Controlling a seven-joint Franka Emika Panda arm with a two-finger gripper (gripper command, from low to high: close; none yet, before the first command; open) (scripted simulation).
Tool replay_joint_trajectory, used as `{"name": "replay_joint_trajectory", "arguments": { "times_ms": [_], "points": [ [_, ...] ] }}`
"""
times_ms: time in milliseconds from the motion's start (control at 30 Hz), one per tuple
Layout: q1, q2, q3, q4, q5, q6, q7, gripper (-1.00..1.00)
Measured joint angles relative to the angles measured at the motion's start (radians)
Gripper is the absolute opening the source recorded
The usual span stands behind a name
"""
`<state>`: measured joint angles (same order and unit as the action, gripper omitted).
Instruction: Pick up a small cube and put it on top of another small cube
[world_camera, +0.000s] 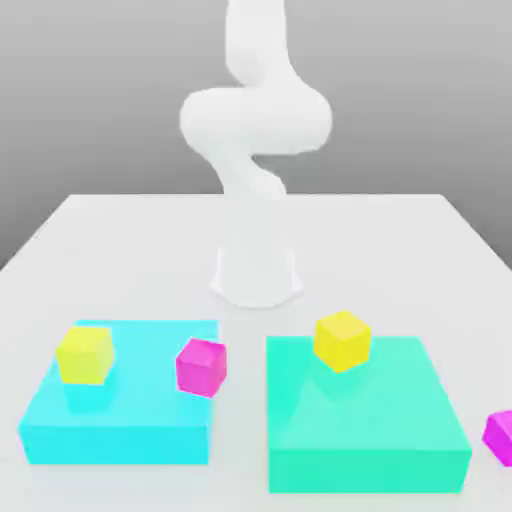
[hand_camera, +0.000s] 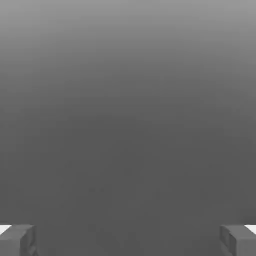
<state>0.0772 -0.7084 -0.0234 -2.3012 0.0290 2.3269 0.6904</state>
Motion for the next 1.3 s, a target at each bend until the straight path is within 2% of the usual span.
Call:
{"name": "replay_joint_trajectory", "arguments": {
  "times_ms": [300,567,733,967,1100,1133,1300],
  "points": [
    [0.247,0.335,-0.048,-0.003,0.112,0.096,-0.403,0.0],
    [0.393,0.625,-0.001,-0.007,0.17,0.182,-0.726,0.0],
    [0.472,0.799,0.035,-0.012,0.136,0.243,-0.879,0.0],
    [0.556,1.032,0.064,-0.019,-0.033,0.335,-1.0,0.0],
    [0.574,1.177,0.056,0.006,-0.071,0.438,-1.0,0.0],
    [0.576,1.205,0.055,0.012,-0.073,0.46,-0.999,-1.0],
    [0.575,1.205,0.055,0.012,-0.073,0.457,-0.999,-1.0]
  ]
}}
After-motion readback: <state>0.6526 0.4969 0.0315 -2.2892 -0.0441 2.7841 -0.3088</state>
